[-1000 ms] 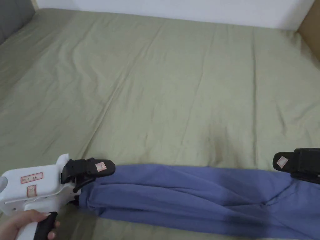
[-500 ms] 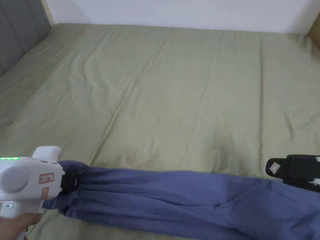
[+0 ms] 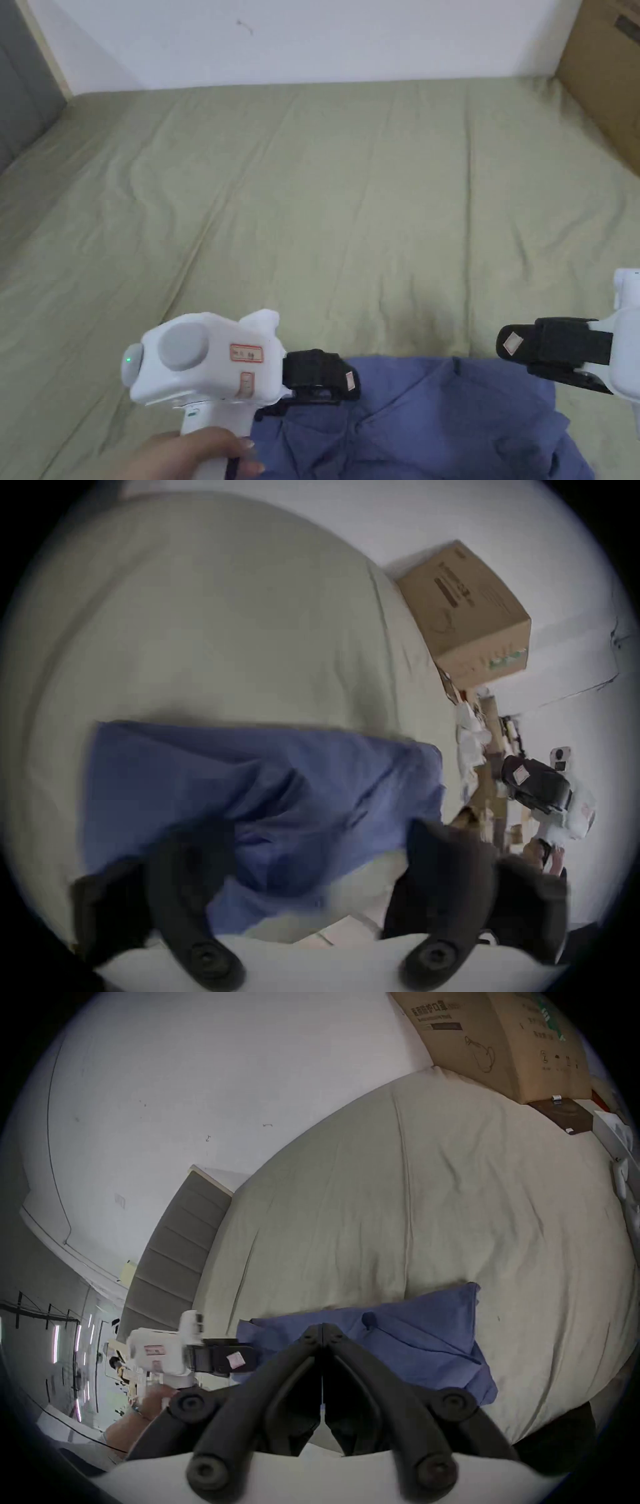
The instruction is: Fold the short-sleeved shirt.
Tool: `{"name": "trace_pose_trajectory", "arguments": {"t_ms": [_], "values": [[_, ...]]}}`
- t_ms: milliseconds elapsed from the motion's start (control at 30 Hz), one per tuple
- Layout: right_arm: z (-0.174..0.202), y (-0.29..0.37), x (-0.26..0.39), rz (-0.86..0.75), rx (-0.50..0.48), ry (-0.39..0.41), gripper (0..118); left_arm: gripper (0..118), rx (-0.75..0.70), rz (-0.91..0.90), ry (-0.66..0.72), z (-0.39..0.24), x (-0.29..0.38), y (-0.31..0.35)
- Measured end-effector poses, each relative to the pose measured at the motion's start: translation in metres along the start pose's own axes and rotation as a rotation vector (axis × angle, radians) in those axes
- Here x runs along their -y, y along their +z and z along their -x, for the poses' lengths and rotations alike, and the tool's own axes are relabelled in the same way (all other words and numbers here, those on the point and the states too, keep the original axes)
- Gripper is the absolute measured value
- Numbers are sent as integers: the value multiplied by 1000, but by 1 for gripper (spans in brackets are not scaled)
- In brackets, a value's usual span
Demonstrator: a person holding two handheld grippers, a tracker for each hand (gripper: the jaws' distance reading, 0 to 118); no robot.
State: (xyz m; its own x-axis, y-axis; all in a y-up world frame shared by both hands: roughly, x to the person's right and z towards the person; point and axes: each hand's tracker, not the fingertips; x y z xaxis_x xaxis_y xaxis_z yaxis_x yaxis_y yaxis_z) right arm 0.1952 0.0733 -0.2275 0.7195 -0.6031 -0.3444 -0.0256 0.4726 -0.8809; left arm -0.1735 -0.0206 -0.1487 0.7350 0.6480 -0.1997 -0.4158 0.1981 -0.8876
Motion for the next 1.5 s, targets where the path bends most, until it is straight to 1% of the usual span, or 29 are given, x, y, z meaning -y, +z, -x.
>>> {"name": "trace_pose_trajectory", "arguments": {"t_ms": [33,67,100,133,200,267,367,400,433,467,500,533,567,600,667,733,767,800,867,967,1067,1133,1167,1200,1300,1367,1400,1500], "values": [[0,3,0,-4,3,2,0,107,13,-13,-3,-4,-3,-6],[-1,7,0,-10,7,8,0,105,17,-21,5,-6,-6,-10],[-1,10,0,-16,10,15,0,105,2,-32,6,-7,-8,-10],[-2,12,1,-22,13,20,0,105,6,-43,24,-7,-5,-3],[-3,14,1,-26,16,30,0,105,68,-72,69,1,-3,12],[-6,13,2,-25,17,35,0,106,81,-125,70,8,1,35],[-9,8,2,-14,12,30,0,112,-33,-203,2,17,10,69],[-10,7,3,-11,9,25,0,112,-80,-217,-20,23,8,78],[-10,5,3,-7,6,20,0,109,-112,-211,-33,26,9,85],[-10,4,3,-4,1,17,0,102,-148,-216,-44,29,12,91],[-10,3,3,-1,-1,15,0,85,-184,-223,-58,32,15,95],[-9,3,3,1,-2,15,0,47,-191,-238,-45,22,19,97],[-9,2,2,2,-2,16,0,11,-186,-234,-37,23,20,95],[-9,2,2,2,-1,18,0,0,-180,-228,-30,24,21,88],[-10,2,1,0,1,14,0,0,-148,-191,-16,28,19,72],[-13,4,-1,-5,-1,-1,0,0,-157,-134,-29,24,18,47],[-14,5,-1,-7,-4,-8,0,1,-250,-104,-55,23,16,33],[-14,6,-1,-9,-4,-12,0,1,-286,-65,-84,32,9,16],[-15,7,-2,-12,1,-12,0,0,-215,5,-94,31,10,-11],[-15,8,-3,-12,15,-3,0,0,-118,28,-91,17,13,-36],[-15,9,-4,-13,16,-4,0,0,-91,50,-114,9,12,-54],[-13,7,-4,-11,15,-1,0,0,-57,82,-84,11,12,-68],[-11,6,-4,-10,14,2,0,0,-73,75,-81,14,12,-71],[-10,5,-4,-9,11,5,0,0,-62,69,-66,11,13,-70],[-5,4,-5,-6,4,14,0,1,85,40,53,22,14,-44],[-1,5,-7,-6,4,27,0,1,182,-29,60,30,16,-8],[0,5,-8,-7,6,33,0,1,202,-72,50,39,18,15],[4,5,-10,-7,12,43,0,1,131,-203,9,64,22,83]]}}
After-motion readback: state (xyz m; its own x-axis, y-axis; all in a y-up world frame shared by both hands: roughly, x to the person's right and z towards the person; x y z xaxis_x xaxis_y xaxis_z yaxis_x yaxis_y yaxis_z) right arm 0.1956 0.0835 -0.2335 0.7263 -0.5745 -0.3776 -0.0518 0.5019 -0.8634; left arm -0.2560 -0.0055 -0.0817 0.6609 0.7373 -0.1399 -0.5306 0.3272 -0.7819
